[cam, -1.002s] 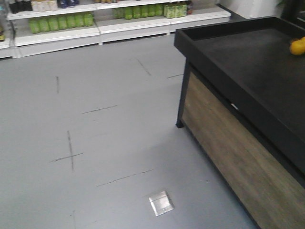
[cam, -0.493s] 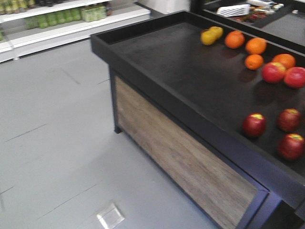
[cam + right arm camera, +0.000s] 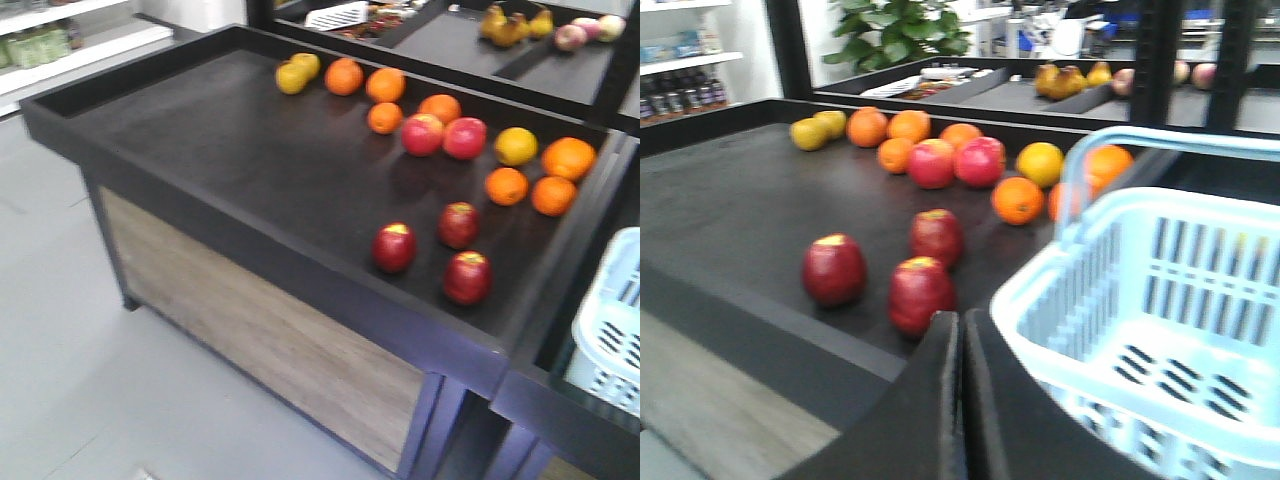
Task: Pick three apples into basket with both arms
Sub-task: 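Turn the base and approach the table holding the light-blue basket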
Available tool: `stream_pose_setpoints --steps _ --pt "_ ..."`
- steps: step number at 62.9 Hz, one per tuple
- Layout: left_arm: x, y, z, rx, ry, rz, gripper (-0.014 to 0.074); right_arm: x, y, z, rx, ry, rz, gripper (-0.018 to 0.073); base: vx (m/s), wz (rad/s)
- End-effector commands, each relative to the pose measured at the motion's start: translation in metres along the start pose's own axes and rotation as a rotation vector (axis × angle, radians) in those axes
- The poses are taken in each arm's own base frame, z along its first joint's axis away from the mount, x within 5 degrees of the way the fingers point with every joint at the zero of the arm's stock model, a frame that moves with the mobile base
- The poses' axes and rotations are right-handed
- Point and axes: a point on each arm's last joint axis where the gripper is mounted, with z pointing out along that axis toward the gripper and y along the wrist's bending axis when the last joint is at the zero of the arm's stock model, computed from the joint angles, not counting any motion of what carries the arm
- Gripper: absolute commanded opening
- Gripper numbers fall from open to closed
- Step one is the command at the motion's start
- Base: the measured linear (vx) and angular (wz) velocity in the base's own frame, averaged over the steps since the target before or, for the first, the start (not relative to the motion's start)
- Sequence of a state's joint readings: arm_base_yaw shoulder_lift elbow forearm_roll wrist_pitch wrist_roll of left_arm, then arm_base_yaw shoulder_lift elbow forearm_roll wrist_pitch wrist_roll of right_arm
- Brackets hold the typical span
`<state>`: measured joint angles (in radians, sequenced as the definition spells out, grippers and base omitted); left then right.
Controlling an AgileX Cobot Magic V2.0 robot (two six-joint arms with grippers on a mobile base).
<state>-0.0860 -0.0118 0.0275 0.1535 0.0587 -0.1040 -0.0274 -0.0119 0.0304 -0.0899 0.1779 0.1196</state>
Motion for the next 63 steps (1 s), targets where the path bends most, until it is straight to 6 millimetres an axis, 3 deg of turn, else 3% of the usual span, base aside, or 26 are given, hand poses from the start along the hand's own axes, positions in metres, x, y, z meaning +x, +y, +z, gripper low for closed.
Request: stream_pose_setpoints --steps 1,63 --pt "-0.0056 -0.0007 -0.0013 0.007 -0.078 -0.017 -0.0006 -0.0032 0.0009 0.0001 -0.012 -0.069 -0.010 -0.0008 0.03 -0.52" --pt "-0.0056 -0.0007 -0.0013 0.007 -0.078 -0.017 -0.0006 -0.0032 0.0009 0.0001 -0.012 -0.069 -0.010 -0.0008 0.01 -0.42"
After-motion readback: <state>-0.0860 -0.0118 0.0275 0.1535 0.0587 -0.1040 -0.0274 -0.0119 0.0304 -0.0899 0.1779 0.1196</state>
